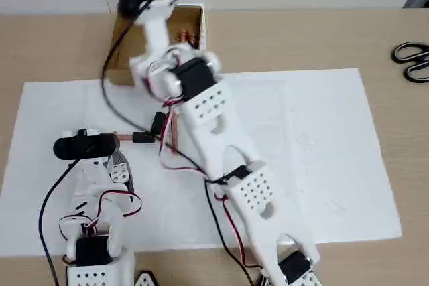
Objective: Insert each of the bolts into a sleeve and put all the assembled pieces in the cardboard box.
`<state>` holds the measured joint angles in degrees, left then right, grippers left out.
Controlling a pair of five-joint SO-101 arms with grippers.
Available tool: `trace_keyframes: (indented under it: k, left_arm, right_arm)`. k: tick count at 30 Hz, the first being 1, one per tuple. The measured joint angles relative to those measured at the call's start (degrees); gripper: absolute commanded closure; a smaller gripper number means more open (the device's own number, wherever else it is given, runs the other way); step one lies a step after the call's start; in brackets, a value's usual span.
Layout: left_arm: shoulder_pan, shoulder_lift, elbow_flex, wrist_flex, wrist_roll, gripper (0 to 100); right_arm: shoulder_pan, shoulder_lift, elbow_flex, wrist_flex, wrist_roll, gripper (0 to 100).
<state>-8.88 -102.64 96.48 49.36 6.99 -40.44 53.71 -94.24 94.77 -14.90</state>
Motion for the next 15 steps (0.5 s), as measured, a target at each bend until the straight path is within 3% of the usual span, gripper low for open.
trace_keyframes:
  k: [6, 15]
  left_arm:
    - [0.0, 0.0, 0.0, 0.0, 0.0, 99]
    - [0.0, 0.0, 0.0, 0.0, 0.0, 99]
  right_arm:
    - [-0.4, 1.1, 0.0, 1.0, -2.5, 87.6]
    - [-0.4, 3.9, 7.8, 1.0, -23.6, 87.6]
